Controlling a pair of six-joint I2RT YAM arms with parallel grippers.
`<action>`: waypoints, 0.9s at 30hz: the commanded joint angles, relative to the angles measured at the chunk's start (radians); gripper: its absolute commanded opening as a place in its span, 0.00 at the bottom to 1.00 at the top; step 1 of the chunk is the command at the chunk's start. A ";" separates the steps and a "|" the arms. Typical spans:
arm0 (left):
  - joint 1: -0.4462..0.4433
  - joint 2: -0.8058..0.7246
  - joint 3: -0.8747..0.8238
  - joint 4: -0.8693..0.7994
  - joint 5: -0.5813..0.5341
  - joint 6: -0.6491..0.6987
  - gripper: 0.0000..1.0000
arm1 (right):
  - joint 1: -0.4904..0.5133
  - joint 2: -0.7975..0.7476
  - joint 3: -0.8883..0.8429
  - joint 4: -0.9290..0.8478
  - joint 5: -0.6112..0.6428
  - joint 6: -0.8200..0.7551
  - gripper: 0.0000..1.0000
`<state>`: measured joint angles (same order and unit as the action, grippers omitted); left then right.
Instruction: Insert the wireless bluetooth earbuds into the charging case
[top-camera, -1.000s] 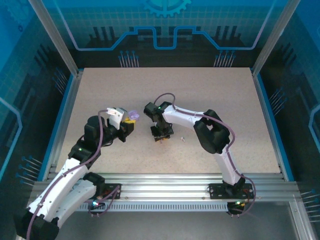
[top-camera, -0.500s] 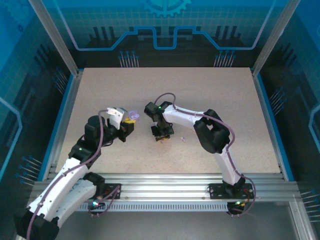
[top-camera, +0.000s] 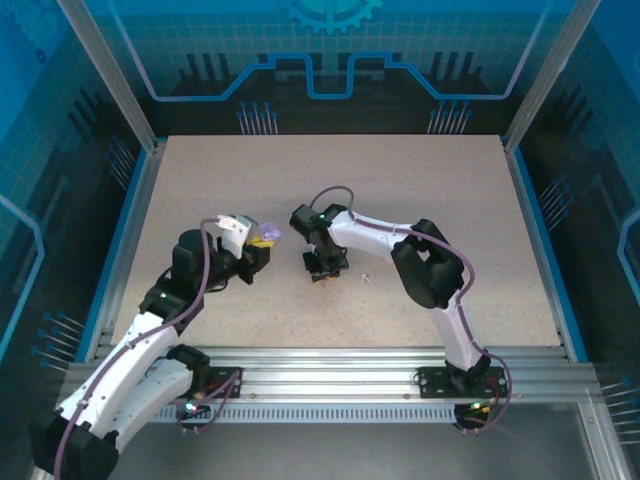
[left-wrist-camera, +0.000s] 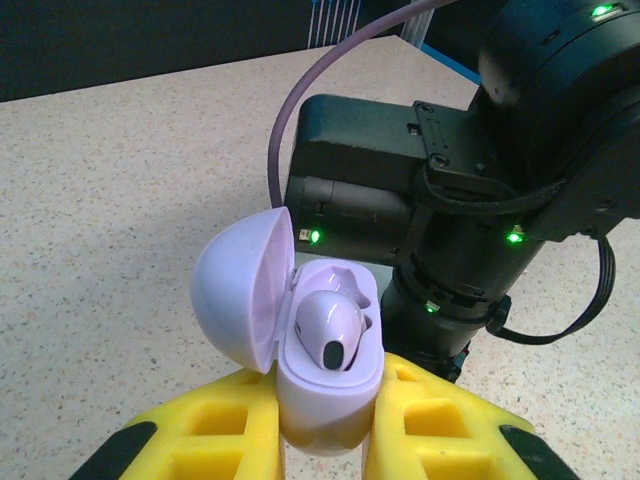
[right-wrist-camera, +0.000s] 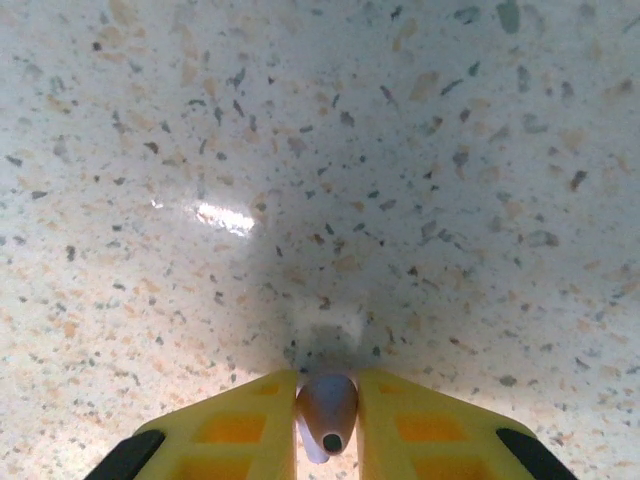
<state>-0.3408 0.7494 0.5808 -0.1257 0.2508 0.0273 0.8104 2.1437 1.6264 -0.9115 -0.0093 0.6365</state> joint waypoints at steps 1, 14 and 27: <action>0.008 0.008 0.019 0.033 0.040 -0.003 0.19 | -0.007 -0.094 -0.032 0.038 0.005 0.015 0.19; 0.134 0.146 0.084 0.099 0.295 -0.079 0.05 | -0.028 -0.277 -0.152 0.146 0.059 0.042 0.18; 0.085 0.145 0.085 0.088 0.317 -0.031 0.06 | -0.058 -0.500 -0.207 0.255 0.124 -0.014 0.17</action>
<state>-0.2420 0.9062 0.6331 -0.0406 0.5240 -0.0429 0.7635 1.7214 1.4364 -0.7227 0.0784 0.6540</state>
